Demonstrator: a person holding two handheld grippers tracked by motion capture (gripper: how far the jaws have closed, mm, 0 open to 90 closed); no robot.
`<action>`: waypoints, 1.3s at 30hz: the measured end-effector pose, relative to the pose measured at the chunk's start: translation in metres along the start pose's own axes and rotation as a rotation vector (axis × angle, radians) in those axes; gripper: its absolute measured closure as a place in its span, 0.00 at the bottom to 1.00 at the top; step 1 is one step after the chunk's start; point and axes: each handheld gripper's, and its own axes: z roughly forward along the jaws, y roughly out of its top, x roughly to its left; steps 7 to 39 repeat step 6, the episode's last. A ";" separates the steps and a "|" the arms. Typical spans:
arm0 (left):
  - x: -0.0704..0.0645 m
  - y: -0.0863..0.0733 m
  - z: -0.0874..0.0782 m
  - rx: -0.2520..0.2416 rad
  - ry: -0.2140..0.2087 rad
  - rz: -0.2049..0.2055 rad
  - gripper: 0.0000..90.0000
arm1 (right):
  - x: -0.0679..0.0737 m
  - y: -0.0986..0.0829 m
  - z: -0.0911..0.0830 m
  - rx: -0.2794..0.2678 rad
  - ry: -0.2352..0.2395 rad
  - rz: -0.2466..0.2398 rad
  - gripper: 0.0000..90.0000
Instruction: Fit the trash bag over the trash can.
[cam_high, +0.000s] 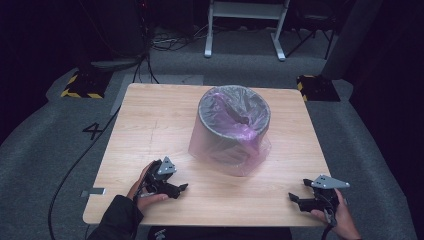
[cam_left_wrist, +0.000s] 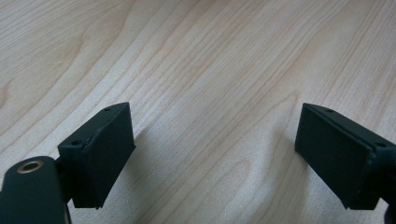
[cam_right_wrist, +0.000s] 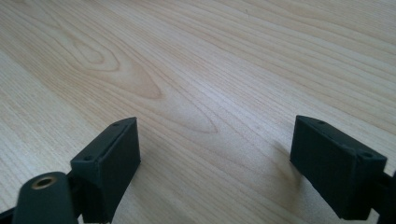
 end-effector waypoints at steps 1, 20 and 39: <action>0.000 0.000 0.000 0.000 0.000 0.000 0.13 | 0.000 0.000 0.000 0.000 0.000 0.000 0.17; 0.000 0.000 0.000 0.000 -0.003 0.000 0.13 | 0.000 0.000 0.000 0.000 -0.002 0.000 0.17; 0.000 0.000 0.000 0.000 -0.003 0.000 0.13 | 0.000 0.000 0.000 0.000 -0.002 0.000 0.17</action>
